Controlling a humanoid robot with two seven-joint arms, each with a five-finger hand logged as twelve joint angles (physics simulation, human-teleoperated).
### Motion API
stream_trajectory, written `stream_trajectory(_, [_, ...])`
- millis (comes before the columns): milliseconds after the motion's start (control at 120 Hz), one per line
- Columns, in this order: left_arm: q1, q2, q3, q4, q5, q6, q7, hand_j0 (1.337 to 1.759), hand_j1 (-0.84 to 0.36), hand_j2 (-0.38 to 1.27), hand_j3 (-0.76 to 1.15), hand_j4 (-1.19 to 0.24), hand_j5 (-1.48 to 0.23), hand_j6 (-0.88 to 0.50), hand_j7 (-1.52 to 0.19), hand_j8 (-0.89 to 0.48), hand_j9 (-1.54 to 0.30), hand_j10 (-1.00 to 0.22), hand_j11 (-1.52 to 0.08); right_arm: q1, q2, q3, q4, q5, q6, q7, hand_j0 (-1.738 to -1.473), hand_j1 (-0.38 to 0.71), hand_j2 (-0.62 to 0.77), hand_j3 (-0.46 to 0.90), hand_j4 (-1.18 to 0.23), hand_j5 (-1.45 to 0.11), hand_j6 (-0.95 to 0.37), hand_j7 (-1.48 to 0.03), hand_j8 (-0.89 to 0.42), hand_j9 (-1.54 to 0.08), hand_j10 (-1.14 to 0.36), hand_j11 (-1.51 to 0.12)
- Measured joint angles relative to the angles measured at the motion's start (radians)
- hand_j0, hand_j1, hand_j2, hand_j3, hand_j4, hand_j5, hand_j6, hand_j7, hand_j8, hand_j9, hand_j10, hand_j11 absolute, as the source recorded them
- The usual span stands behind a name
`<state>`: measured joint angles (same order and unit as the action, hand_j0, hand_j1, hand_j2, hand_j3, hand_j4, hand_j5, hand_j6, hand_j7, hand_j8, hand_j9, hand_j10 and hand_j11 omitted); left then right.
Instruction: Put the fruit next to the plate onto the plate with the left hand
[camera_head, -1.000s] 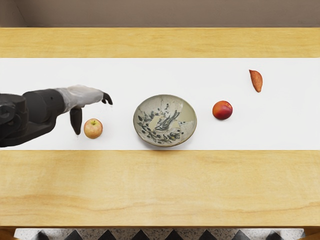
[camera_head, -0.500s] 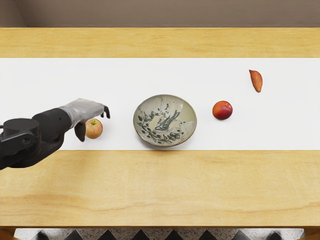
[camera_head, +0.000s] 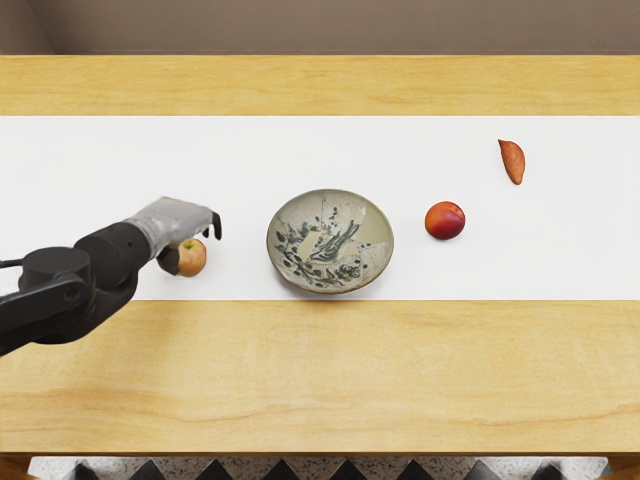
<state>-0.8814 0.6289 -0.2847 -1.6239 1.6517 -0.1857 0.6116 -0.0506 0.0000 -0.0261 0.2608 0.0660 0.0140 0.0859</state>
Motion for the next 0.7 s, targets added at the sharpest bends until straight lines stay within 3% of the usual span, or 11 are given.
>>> stream_trajectory(75, [0.000,-0.005,0.011,0.006,0.002,-0.001,0.000,1.656,-0.22,0.03,0.00,-0.42,-0.57,-0.42,-0.57,-0.43,-0.56,-0.43,-0.56,0.000,0.000,0.000,0.000,0.000,0.000,0.000,-1.658,-0.31,-0.01,0.00,-0.04,-0.05,-0.04,-0.05,-0.04,-0.05,-0.04,-0.05])
stream_trajectory(267, [-0.001,-0.006,0.028,0.015,0.003,0.004,-0.001,1.657,-0.19,0.08,0.00,-0.45,-0.56,-0.45,-0.56,-0.45,-0.57,-0.45,-0.57,0.000,0.000,0.000,0.000,0.000,0.000,0.000,-1.658,-0.31,-0.01,0.00,-0.04,-0.05,-0.04,-0.05,-0.04,-0.05,-0.04,-0.05])
stream_trajectory(467, [-0.001,-0.006,0.047,0.032,0.007,0.008,-0.001,1.654,-0.27,0.22,0.00,-0.64,-0.71,-0.46,-0.75,-0.42,-0.78,-0.60,-0.78,0.000,0.000,0.000,-0.001,0.000,0.000,0.000,-1.658,-0.31,-0.01,0.00,-0.04,-0.05,-0.04,-0.05,-0.04,-0.05,-0.04,-0.05])
stream_trajectory(550, [0.002,-0.006,0.049,0.040,0.006,0.009,-0.001,1.651,-0.27,0.16,0.00,-0.67,-0.75,-0.45,-0.81,-0.39,-0.84,-0.62,-0.84,0.001,0.000,0.000,-0.001,0.000,0.000,0.000,-1.658,-0.31,-0.01,0.00,-0.04,-0.05,-0.04,-0.05,-0.04,-0.05,-0.04,-0.05])
stream_trajectory(700, [0.001,-0.007,0.050,0.054,0.003,0.009,-0.001,1.646,-0.30,0.26,0.00,-0.64,-0.87,-0.37,-0.92,-0.36,-0.95,-0.67,-0.96,0.001,0.000,0.000,-0.001,0.000,0.000,0.001,-1.658,-0.31,-0.01,0.00,-0.04,-0.05,-0.04,-0.05,-0.04,-0.05,-0.04,-0.05])
